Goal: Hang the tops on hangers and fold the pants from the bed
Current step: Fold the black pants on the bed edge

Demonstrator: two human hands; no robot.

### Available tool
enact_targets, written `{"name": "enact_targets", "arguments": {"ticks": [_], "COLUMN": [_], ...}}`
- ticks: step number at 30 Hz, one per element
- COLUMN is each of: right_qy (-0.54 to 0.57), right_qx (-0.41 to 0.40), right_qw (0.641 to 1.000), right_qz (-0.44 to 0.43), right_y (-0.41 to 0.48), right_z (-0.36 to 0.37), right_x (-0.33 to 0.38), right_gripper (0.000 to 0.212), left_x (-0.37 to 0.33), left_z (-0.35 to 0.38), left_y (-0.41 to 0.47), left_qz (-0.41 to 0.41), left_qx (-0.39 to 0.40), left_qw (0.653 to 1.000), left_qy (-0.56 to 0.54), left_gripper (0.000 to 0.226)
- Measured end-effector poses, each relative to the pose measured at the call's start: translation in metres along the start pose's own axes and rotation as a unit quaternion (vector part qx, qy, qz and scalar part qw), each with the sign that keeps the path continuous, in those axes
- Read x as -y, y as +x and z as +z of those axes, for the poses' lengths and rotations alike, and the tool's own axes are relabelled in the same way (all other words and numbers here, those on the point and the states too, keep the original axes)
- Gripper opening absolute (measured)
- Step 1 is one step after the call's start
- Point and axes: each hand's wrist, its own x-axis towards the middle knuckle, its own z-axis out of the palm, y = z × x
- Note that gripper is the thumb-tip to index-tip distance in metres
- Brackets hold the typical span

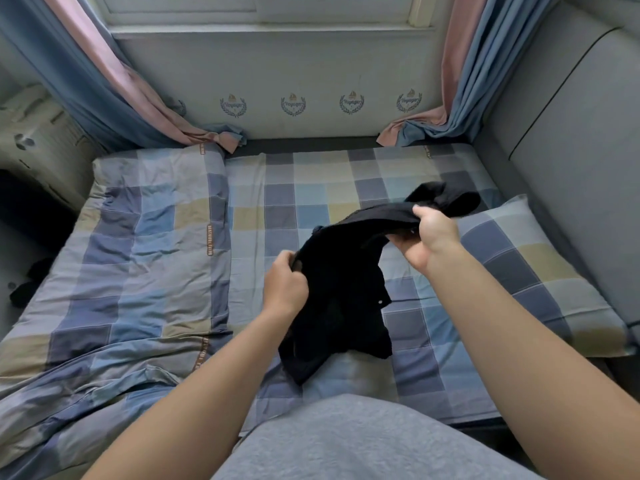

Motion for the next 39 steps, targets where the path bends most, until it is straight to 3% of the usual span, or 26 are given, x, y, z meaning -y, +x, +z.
{"name": "enact_targets", "arguments": {"ticks": [2, 4, 6, 8, 10, 11, 12, 14, 17, 20, 23, 28, 31, 36, 39], "right_qy": [-0.091, -0.231, -0.329, -0.430, -0.556, -0.602, -0.628, -0.632, -0.623, -0.694, -0.760, -0.784, -0.773, -0.713, -0.723], "right_qx": [-0.038, -0.072, -0.048, 0.008, 0.055, 0.073, 0.087, 0.105, 0.103, 0.067, 0.020, 0.004, 0.029, 0.100, 0.180], "right_qw": [0.994, 0.970, 0.941, 0.888, 0.790, 0.749, 0.725, 0.721, 0.727, 0.668, 0.612, 0.581, 0.598, 0.664, 0.643], "right_qz": [0.035, 0.019, -0.054, -0.164, -0.252, -0.267, -0.268, -0.265, -0.269, -0.262, -0.218, -0.221, -0.210, -0.202, -0.178], "right_y": [0.012, 0.017, 0.012, 0.005, 0.001, 0.000, 0.000, -0.001, 0.008, 0.026, 0.046, 0.066, 0.074, 0.079, 0.074], "right_z": [-0.012, -0.022, -0.027, -0.027, -0.022, -0.019, -0.016, -0.011, -0.011, -0.020, -0.041, -0.075, -0.083, -0.091, -0.091], "right_x": [-0.011, -0.026, -0.041, -0.053, -0.061, -0.062, -0.063, -0.068, -0.074, -0.077, -0.084, -0.084, -0.083, -0.070, -0.060], "right_gripper": [0.033, 0.068, 0.103, 0.114, 0.101, 0.084, 0.059, 0.010, 0.007, 0.007, 0.016, 0.024, 0.023, 0.021, 0.018], "left_x": [-0.013, -0.030, -0.045, -0.055, -0.064, -0.069, -0.072, -0.076, -0.072, -0.053, -0.020, 0.039, 0.071, 0.102, 0.111], "left_z": [-0.009, -0.014, -0.015, -0.015, -0.019, -0.021, -0.024, -0.029, -0.034, -0.042, -0.055, -0.084, -0.096, -0.106, -0.112], "left_y": [0.007, 0.011, 0.012, 0.013, 0.013, 0.013, 0.013, 0.013, 0.021, 0.032, 0.043, 0.050, 0.047, 0.045, 0.048], "left_qz": [0.033, 0.071, 0.093, 0.106, 0.119, 0.128, 0.136, 0.148, 0.155, 0.149, 0.112, 0.040, 0.003, -0.047, -0.060], "left_qx": [-0.017, -0.009, 0.014, 0.035, 0.063, 0.081, 0.097, 0.111, 0.075, 0.014, -0.013, -0.061, -0.081, -0.102, -0.116], "left_qw": [0.998, 0.995, 0.993, 0.992, 0.990, 0.988, 0.986, 0.983, 0.981, 0.962, 0.947, 0.935, 0.933, 0.930, 0.933], "left_qy": [-0.042, -0.064, -0.066, -0.062, -0.045, -0.033, -0.022, 0.000, 0.086, 0.228, 0.300, 0.348, 0.351, 0.350, 0.336], "left_gripper": [0.029, 0.035, 0.035, 0.033, 0.031, 0.032, 0.034, 0.034, 0.037, 0.039, 0.028, 0.015, 0.018, 0.020, 0.019]}}
